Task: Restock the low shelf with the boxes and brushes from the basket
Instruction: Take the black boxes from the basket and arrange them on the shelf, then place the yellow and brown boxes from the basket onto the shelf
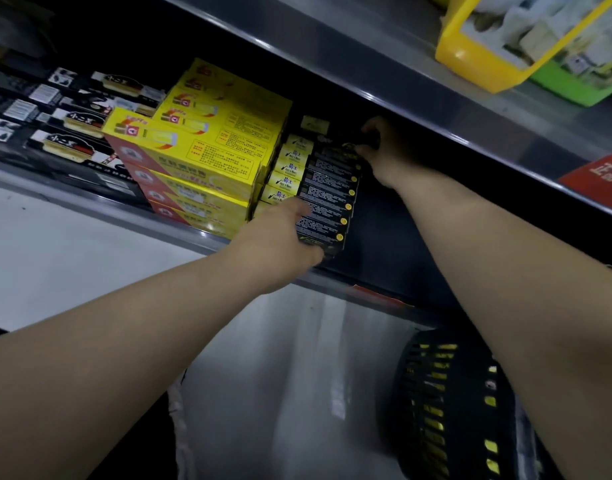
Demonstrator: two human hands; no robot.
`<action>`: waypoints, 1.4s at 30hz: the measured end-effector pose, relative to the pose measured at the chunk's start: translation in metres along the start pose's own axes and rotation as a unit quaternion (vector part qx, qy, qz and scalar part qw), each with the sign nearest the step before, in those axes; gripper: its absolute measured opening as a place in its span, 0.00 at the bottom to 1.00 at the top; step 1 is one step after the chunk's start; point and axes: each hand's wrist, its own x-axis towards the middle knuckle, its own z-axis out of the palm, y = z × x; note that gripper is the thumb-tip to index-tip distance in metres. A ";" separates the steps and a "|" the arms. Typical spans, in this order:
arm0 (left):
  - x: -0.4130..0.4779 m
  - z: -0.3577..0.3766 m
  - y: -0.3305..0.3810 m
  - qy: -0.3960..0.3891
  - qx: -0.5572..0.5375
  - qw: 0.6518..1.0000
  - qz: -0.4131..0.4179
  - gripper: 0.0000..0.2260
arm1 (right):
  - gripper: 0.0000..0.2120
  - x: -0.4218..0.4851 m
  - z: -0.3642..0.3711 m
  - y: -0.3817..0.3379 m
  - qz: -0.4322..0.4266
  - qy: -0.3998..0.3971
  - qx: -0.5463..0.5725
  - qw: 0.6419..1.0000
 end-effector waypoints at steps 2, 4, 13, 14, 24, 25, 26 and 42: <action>0.000 0.001 -0.001 -0.003 0.007 1.000 0.001 0.26 | 0.15 0.007 0.011 0.000 -0.004 -0.029 0.010 1.000; 0.001 0.001 -0.001 -0.008 0.013 1.000 -0.001 0.25 | 0.15 0.010 0.019 0.001 0.003 -0.049 0.013 0.999; -0.002 0.006 0.009 -0.014 0.021 1.000 0.010 0.23 | 0.25 -0.007 0.012 -0.002 0.020 -0.109 -0.002 0.994; -0.003 0.008 0.013 -0.015 0.018 1.000 0.015 0.22 | 0.28 -0.013 0.007 -0.004 0.015 -0.121 -0.018 0.992; -0.038 0.058 0.075 -0.063 -0.001 0.984 0.166 0.12 | 0.11 -0.162 -0.104 0.012 -0.045 -0.138 0.085 0.986; -0.044 0.065 0.082 -0.066 0.011 0.980 0.186 0.12 | 0.10 -0.183 -0.117 0.020 -0.049 -0.123 0.107 0.985; -0.050 0.072 0.090 -0.067 0.025 0.975 0.209 0.12 | 0.10 -0.203 -0.129 0.030 -0.050 -0.107 0.127 0.985; -0.110 0.218 0.144 -0.193 0.315 0.813 0.451 0.10 | 0.08 -0.359 -0.151 0.284 0.213 -0.112 0.086 0.967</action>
